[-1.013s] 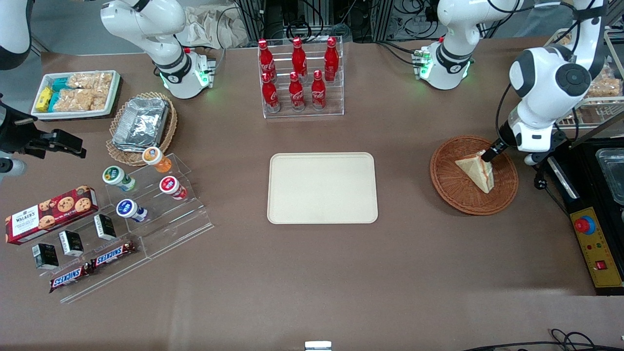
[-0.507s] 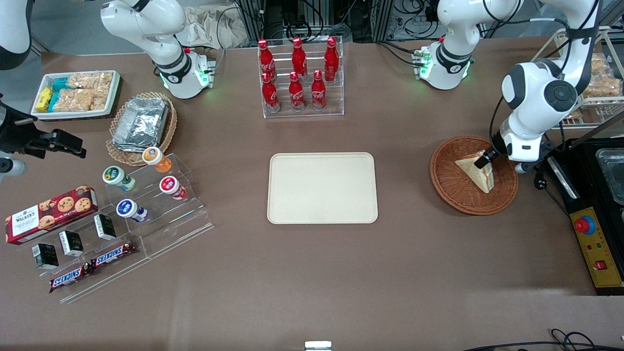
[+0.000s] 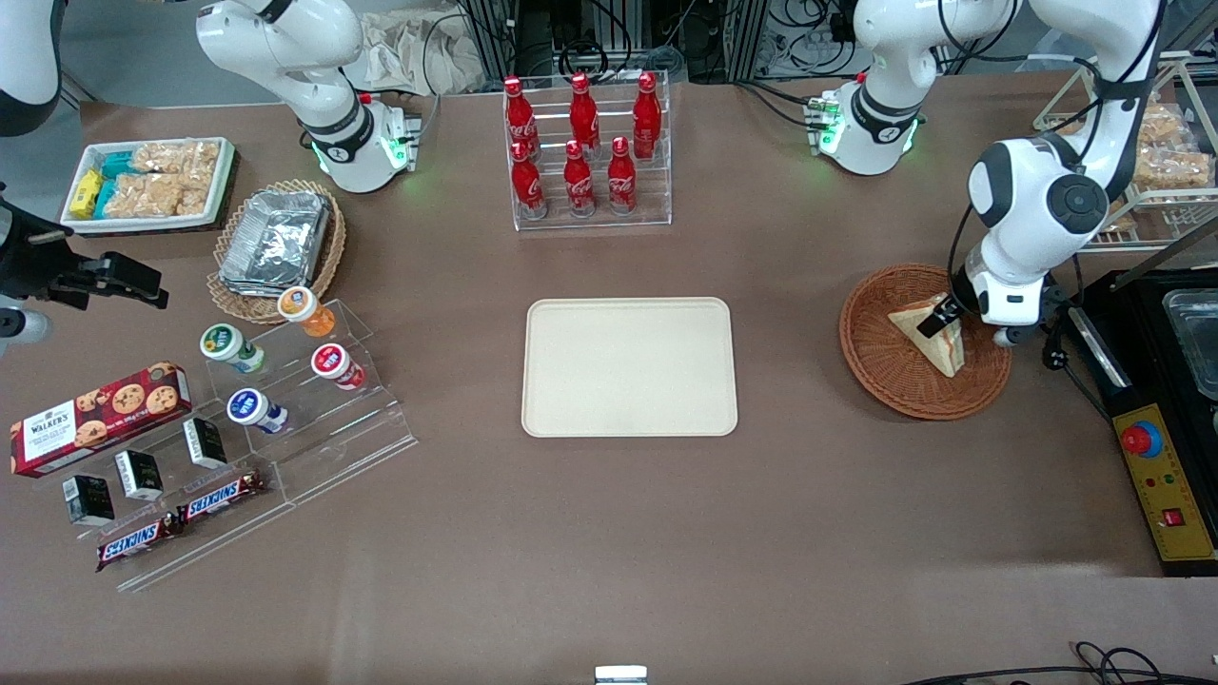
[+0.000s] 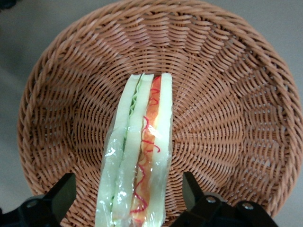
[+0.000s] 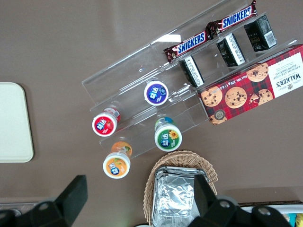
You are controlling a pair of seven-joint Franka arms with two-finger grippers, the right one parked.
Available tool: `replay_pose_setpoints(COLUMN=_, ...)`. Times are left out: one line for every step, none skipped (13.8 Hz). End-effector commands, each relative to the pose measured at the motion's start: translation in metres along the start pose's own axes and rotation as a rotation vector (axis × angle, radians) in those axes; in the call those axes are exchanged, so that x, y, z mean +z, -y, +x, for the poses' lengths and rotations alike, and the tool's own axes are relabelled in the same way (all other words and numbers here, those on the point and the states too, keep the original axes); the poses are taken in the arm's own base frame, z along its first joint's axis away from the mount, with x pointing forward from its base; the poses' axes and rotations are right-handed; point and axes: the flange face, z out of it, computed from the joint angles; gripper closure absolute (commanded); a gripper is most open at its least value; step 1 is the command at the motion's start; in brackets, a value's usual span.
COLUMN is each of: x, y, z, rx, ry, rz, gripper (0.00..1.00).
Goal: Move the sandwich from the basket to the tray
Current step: 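Close the left gripper on the sandwich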
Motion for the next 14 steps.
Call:
replay_pose_setpoints(x=0.008, y=0.000, z=-0.002, rx=-0.010, ry=-0.015, rz=-0.005, gripper=0.00)
replay_pose_setpoints(x=0.010, y=0.000, z=-0.002, rx=-0.010, ry=-0.015, rz=-0.006, gripper=0.01)
replay_pose_setpoints(x=0.011, y=0.000, z=-0.002, rx=-0.009, ry=-0.014, rz=-0.005, gripper=0.07)
replay_pose_setpoints(x=0.012, y=0.000, z=-0.003, rx=-0.009, ry=-0.012, rz=-0.004, gripper=0.17)
replay_pose_setpoints(x=0.011, y=0.000, z=-0.002, rx=-0.009, ry=-0.013, rz=-0.005, gripper=0.30)
replay_pose_setpoints(x=0.010, y=0.000, z=-0.002, rx=-0.009, ry=-0.015, rz=-0.006, gripper=0.44)
replay_pose_setpoints(x=0.010, y=-0.001, z=-0.002, rx=-0.009, ry=-0.016, rz=-0.006, gripper=0.62)
replay_pose_setpoints(x=0.008, y=-0.001, z=-0.002, rx=-0.009, ry=-0.019, rz=-0.008, gripper=0.78)
replay_pose_setpoints(x=0.007, y=-0.002, z=-0.001, rx=-0.009, ry=-0.021, rz=-0.010, gripper=0.84)
replay_pose_setpoints(x=0.003, y=-0.003, z=0.000, rx=-0.012, ry=-0.024, rz=-0.011, gripper=0.88)
replay_pose_setpoints(x=-0.007, y=-0.005, z=-0.001, rx=-0.026, ry=-0.033, rz=-0.014, gripper=1.00)
replay_pose_setpoints(x=-0.018, y=-0.006, z=-0.003, rx=-0.023, ry=-0.033, rz=-0.008, gripper=1.00)
replay_pose_setpoints(x=-0.033, y=-0.008, z=-0.005, rx=-0.015, ry=-0.037, rz=-0.004, gripper=1.00)
replay_pose_setpoints(x=-0.048, y=-0.010, z=-0.008, rx=-0.001, ry=-0.039, rz=0.004, gripper=1.00)
